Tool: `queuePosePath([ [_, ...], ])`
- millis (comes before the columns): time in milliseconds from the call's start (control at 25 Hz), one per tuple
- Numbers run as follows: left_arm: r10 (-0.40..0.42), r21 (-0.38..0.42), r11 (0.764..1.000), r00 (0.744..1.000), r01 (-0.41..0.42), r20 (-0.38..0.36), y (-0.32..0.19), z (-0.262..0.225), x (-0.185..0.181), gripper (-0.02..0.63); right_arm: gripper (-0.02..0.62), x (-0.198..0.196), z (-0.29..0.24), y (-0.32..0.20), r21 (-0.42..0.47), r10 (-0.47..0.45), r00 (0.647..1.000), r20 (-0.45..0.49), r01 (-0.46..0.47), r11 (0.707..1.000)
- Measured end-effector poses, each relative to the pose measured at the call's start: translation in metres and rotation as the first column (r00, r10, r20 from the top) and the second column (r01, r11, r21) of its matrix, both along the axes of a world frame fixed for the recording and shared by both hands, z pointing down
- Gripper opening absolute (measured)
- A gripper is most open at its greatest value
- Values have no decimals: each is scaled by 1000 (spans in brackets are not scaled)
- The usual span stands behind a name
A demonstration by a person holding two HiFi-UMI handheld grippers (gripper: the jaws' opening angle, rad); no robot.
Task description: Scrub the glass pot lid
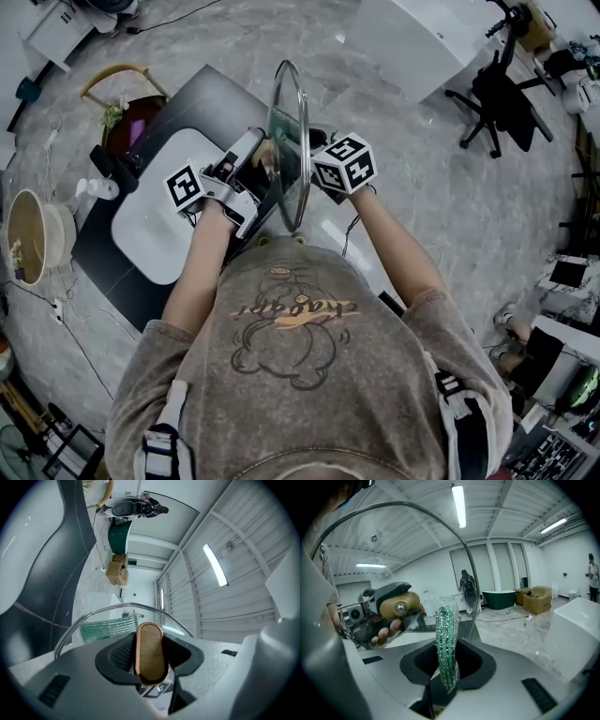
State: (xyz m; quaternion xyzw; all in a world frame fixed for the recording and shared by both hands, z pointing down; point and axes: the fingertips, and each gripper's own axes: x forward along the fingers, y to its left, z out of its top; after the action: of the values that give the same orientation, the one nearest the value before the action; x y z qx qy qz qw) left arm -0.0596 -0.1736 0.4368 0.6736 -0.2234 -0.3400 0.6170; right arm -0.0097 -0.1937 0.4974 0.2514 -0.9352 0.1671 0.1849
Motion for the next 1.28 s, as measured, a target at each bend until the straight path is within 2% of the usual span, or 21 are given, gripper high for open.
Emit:
queuePosePath([
  [400,-41,-32,999,999,41,-10,-10,12,-24,172,89,-20,29,39,-77,-93,996,-11,92,993],
  [680,-55,-41,998,998,55,9,-16,22,-31,173,89,-21,29,77,-108,-147,989,26,149,983],
  [840,-55,-51,997,998,56,15,-18,28,-32,173,89,-18,9,89,-108,-164,984,71,171,979],
  [1080,-53,-73,996,999,52,-9,-18,33,-33,172,88,-9,-39,96,-34,-163,976,141,170,985],
  [1280,-46,-77,996,999,44,-13,-17,34,-32,172,89,-2,-73,91,-12,-142,970,197,147,989],
])
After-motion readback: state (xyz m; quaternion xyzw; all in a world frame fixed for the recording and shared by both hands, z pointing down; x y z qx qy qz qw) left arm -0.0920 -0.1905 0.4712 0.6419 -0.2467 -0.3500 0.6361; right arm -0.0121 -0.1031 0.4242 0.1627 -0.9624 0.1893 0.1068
